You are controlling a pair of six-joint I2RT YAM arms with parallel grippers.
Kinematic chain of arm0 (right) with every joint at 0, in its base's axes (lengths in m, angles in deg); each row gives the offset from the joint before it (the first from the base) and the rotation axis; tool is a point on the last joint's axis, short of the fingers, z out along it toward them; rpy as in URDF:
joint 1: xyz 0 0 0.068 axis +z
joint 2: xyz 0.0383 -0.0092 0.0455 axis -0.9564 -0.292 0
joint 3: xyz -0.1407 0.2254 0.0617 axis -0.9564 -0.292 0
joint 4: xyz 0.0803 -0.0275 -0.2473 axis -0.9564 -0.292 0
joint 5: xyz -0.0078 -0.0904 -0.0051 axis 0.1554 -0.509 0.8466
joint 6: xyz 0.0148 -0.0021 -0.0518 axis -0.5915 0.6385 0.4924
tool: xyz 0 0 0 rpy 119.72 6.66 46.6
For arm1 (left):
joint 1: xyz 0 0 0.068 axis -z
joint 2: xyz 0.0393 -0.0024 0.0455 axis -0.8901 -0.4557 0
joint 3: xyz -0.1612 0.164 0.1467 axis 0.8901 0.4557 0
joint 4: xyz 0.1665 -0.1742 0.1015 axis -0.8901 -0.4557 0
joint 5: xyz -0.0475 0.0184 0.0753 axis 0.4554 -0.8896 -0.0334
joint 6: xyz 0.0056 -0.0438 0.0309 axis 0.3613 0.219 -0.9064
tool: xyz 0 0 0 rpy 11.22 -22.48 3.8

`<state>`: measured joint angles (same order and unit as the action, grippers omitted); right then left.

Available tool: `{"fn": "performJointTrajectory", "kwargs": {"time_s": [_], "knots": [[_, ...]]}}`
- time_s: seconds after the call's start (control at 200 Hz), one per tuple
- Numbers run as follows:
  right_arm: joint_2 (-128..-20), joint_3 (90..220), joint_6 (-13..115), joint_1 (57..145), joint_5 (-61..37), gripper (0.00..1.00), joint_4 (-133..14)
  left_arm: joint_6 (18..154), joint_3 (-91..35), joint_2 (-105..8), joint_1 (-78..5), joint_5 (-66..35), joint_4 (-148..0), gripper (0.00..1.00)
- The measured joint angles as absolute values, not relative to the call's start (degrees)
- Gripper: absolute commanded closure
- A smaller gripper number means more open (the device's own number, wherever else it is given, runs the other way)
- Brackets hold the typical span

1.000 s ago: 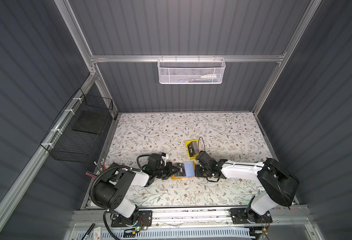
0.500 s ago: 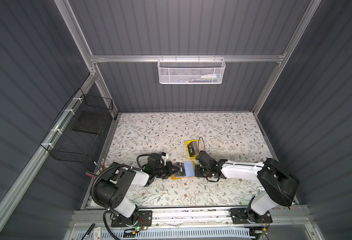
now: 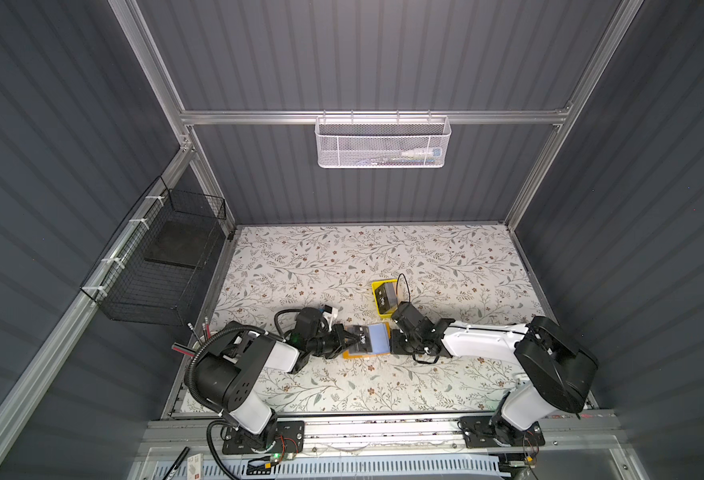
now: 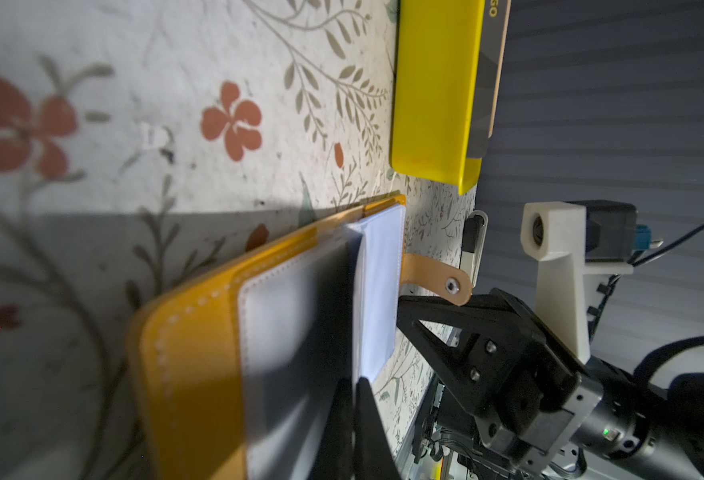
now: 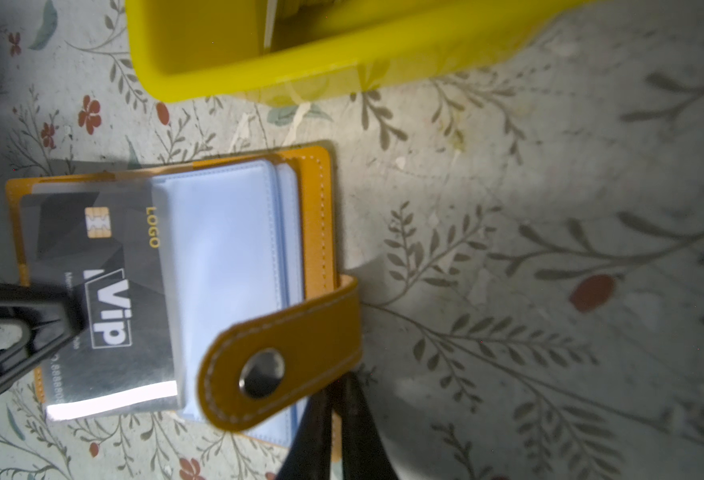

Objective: Put the credit cards into the card holder

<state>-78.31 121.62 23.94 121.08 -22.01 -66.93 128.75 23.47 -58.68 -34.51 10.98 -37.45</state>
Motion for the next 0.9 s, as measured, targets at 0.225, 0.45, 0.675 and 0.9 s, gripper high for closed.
{"fn": "performJointTrajectory", "kwargs": {"time_s": [0.225,0.45,0.675,0.9], "knots": [[-78.35,121.62,23.94,121.10,-21.99,0.90,-66.82,127.31,22.88,-58.72,-34.51,11.15,-39.48,1.00],[-78.42,121.62,23.94,121.14,-21.95,0.90,-66.60,124.38,20.80,-57.87,-34.51,11.11,-44.00,1.00],[-78.57,121.62,23.94,121.14,-21.77,0.90,-66.21,124.53,20.91,-57.98,-34.51,11.15,-43.26,1.00],[-78.68,121.62,23.94,121.14,-21.51,0.90,-65.84,127.53,23.03,-60.49,-34.51,11.30,-37.01,1.00]]}}
